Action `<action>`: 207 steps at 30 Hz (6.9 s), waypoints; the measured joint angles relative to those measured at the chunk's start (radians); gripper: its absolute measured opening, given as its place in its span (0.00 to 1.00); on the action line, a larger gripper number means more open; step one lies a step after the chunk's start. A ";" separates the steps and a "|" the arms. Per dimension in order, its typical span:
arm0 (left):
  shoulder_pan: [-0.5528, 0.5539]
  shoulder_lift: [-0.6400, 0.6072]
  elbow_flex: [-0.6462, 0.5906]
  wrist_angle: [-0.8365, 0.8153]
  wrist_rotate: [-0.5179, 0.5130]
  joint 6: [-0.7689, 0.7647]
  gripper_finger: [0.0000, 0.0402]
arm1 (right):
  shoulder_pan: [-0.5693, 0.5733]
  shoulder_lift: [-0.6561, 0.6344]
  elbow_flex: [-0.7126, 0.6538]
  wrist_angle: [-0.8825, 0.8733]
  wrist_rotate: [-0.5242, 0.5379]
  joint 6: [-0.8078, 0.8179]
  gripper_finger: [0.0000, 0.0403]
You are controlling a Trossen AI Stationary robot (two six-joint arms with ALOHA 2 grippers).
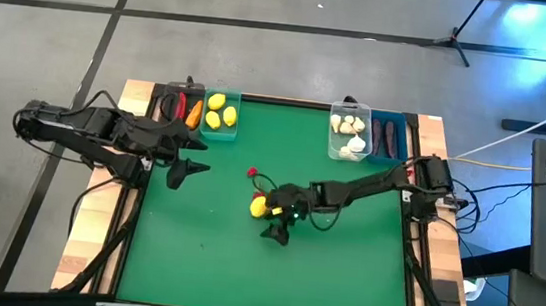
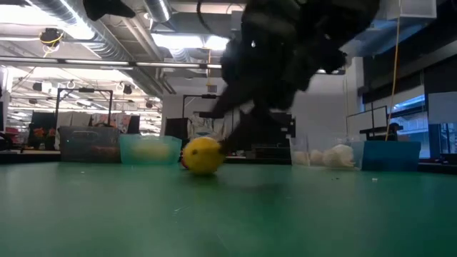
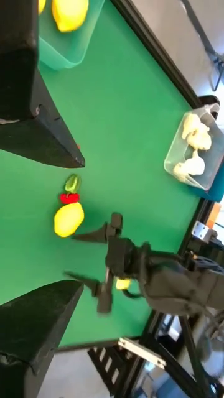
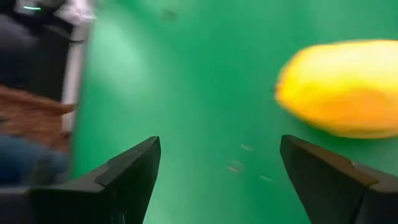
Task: Sort produce into baskets
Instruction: Put the lemon into the transparent light blue bin, then put the top red pepper into the black bin
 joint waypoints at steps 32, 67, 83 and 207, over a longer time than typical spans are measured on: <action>-0.113 0.771 -0.355 0.935 -0.265 0.152 0.76 | -0.004 -0.446 0.385 -0.865 0.347 -0.228 0.82; -0.138 0.910 -0.344 1.154 -0.010 0.374 0.76 | -0.004 -0.445 0.385 -0.943 0.330 -0.202 0.82; -0.107 0.970 -0.344 1.212 0.089 0.293 0.58 | -0.004 -0.445 0.385 -0.963 0.348 -0.208 0.82; 0.198 0.769 -0.520 1.312 -0.279 0.116 0.75 | -0.017 -1.251 -0.218 -0.469 0.734 -0.213 0.82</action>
